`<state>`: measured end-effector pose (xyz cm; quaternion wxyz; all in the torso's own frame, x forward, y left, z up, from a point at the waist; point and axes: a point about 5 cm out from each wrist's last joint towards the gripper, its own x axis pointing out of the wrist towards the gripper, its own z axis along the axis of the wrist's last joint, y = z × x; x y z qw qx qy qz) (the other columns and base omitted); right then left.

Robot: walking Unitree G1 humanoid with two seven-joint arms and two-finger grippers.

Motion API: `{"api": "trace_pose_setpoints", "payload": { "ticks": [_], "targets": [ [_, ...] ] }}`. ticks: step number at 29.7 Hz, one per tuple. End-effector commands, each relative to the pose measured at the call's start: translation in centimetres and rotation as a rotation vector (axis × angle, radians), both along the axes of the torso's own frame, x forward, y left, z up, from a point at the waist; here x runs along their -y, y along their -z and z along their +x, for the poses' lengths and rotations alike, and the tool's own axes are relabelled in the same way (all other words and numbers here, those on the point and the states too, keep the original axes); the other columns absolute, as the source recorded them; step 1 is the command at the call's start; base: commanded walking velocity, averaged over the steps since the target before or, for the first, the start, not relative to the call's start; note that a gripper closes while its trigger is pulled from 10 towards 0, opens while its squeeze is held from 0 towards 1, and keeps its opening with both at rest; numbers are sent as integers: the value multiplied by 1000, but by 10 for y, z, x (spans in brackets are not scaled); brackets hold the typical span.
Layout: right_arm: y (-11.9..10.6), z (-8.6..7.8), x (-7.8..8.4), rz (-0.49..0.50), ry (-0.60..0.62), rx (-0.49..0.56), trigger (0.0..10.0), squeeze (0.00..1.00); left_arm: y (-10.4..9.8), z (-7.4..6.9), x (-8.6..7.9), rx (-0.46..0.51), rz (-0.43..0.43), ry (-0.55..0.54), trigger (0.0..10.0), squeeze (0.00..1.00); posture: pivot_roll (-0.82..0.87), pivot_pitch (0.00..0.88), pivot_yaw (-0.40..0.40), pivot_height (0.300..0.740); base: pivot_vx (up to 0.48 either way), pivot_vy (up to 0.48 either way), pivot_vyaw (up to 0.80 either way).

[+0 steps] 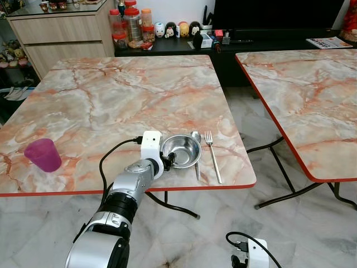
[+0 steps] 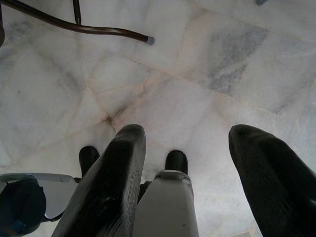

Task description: Setting the table

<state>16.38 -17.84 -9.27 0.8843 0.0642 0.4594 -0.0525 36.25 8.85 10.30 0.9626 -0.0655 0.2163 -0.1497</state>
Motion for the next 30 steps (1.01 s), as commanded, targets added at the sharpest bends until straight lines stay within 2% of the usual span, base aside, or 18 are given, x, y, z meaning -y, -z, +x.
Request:
{"api": "trace_pose_setpoints", "payload": {
  "ticks": [1, 21, 30],
  "targets": [
    [1, -1, 0, 1, 7, -8, 10000, 0, -4, 3, -1, -4, 13, -3, 0, 0, -4, 0, 20, 740, 0, 0, 0],
    [0, 1, -2, 4, 5, -8, 10000, 0, -1, 2, -9, -20, 34, 3, 0, 0, 2, 0, 23, 740, 0, 0, 0],
    [0, 2, -1, 4, 10, -6, 10000, 0, 5, -1, -15, -38, 10, -19, 0, 0, 2, 0, 20, 740, 0, 0, 0]
  ]
}}
